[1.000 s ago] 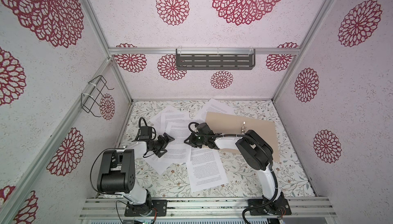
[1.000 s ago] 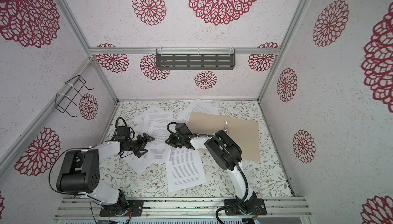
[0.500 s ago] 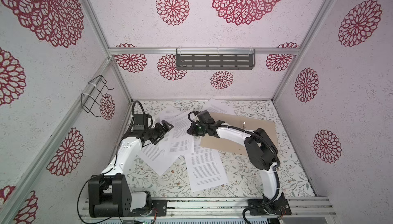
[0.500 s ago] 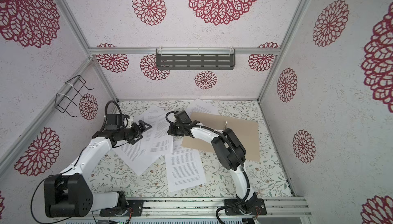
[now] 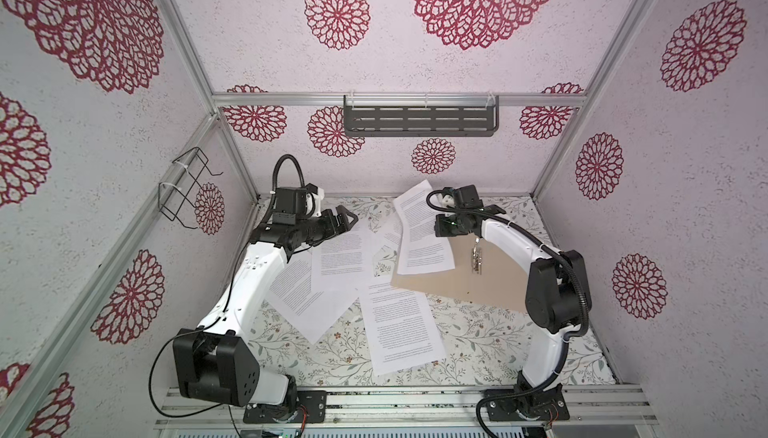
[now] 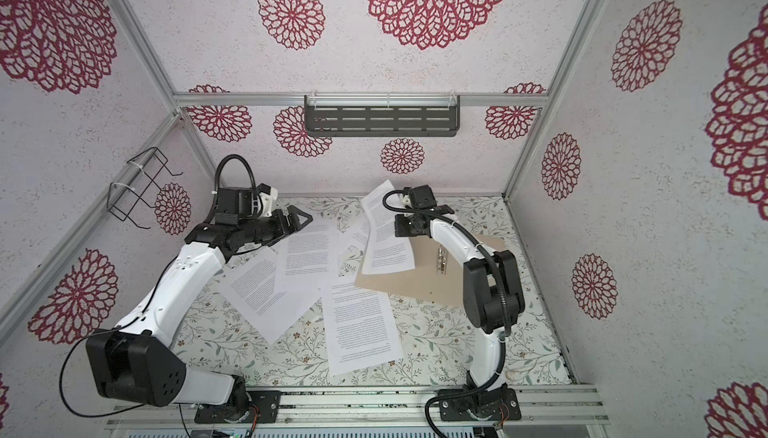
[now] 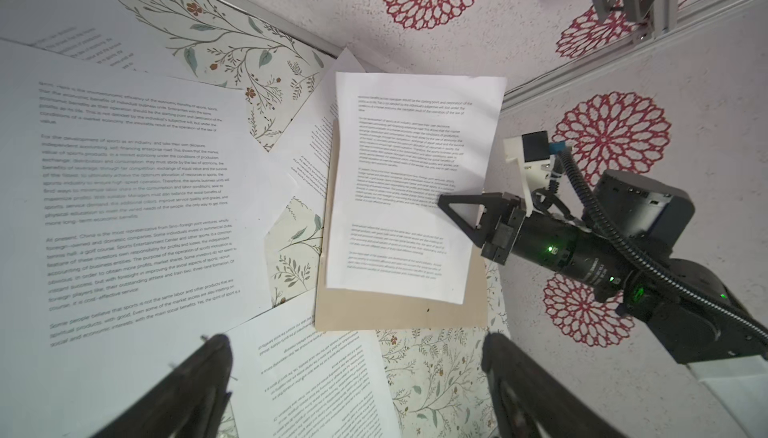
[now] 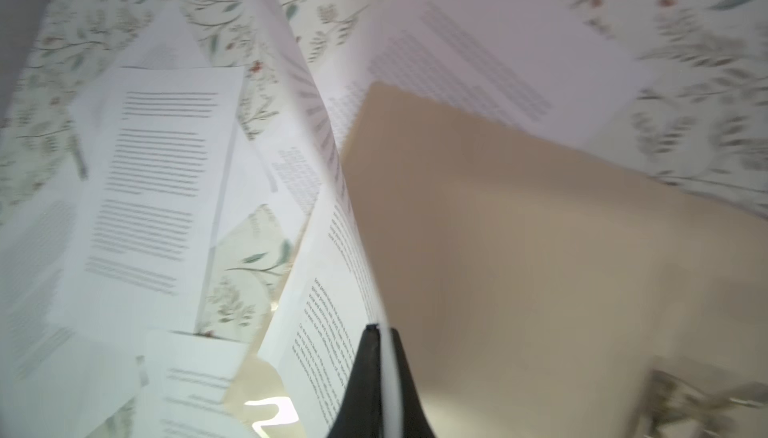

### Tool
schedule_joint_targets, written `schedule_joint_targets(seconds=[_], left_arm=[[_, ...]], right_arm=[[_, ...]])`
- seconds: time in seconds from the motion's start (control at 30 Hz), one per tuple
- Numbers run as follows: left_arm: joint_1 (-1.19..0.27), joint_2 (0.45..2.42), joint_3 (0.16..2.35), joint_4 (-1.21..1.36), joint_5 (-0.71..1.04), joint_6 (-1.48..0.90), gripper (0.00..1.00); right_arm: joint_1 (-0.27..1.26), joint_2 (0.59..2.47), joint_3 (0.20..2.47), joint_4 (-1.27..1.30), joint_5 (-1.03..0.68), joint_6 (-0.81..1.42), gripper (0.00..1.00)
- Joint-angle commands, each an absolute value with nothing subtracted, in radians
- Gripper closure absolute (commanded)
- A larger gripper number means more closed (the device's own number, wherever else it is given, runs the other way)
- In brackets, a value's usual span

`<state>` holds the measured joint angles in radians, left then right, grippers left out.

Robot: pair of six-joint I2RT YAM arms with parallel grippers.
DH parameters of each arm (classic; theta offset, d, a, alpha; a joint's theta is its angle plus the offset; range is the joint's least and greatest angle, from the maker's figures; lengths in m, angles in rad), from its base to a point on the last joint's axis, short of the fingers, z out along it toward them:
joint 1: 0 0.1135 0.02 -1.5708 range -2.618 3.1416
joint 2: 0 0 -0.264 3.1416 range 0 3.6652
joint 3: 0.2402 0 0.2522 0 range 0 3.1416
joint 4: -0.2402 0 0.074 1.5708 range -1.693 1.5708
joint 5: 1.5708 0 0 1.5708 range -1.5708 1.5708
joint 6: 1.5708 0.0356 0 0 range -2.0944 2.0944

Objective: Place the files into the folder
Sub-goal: 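Lift the gripped sheet over the folder clip while the left gripper draws back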

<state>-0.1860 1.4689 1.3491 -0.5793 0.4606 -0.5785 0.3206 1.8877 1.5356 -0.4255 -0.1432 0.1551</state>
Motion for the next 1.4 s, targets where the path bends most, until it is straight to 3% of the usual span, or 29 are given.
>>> schedule_joint_targets(seconds=[0.0,0.1,0.33,0.77,1.37], left_arm=[[-0.249,1.499,1.402,-0.633,0.389,-0.492,0.03],[-0.297,1.477,1.348,-0.579,0.380,-0.424,0.03],[-0.318,1.339,1.096,-0.348,0.400,-0.359,0.03],[-0.319,1.394,1.099,-0.343,0.436,-0.397,0.03],[-0.319,1.410,1.104,-0.340,0.451,-0.422,0.03]], right_arm=[[0.293,1.761,1.418,-0.324,-0.034,-0.028,1.00],[0.256,1.687,1.299,-0.160,-0.050,-0.087,1.00],[0.199,1.681,1.292,-0.098,-0.153,-0.170,1.00],[0.207,1.712,1.300,0.000,-0.455,-0.159,1.00],[0.300,1.715,1.392,-0.139,-0.521,-0.059,1.00]])
